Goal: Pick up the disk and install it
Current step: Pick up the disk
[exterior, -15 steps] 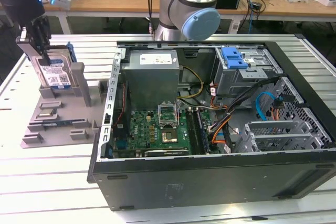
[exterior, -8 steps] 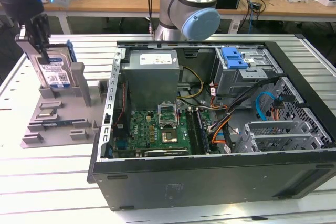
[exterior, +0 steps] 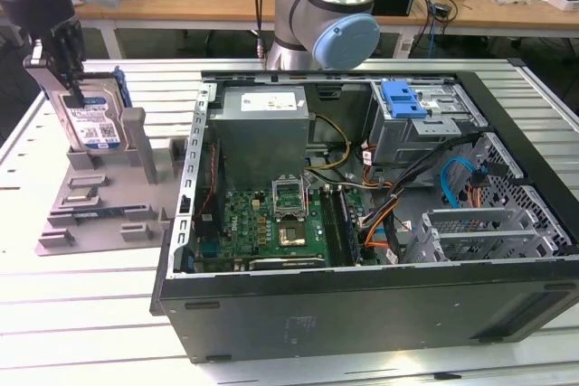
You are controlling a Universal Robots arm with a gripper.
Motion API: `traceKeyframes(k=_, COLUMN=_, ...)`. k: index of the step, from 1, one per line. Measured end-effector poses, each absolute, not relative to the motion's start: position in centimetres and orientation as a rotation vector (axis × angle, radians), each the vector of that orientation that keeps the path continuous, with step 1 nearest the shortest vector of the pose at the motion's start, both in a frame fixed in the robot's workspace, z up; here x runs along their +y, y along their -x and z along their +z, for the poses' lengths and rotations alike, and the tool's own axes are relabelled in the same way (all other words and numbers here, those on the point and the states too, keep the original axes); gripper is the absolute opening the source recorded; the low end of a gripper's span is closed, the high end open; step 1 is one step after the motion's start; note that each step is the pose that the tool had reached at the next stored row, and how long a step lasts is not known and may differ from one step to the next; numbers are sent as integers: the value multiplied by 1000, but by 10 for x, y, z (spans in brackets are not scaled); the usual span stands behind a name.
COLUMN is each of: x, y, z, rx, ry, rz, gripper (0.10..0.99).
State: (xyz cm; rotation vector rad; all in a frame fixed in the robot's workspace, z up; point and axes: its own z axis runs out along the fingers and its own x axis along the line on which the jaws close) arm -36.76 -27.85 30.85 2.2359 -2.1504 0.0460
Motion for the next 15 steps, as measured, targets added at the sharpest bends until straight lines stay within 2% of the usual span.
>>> traceKeyframes(k=15, x=-279, y=368, z=311, rx=-2150, ry=-2235, rz=46, gripper=369)
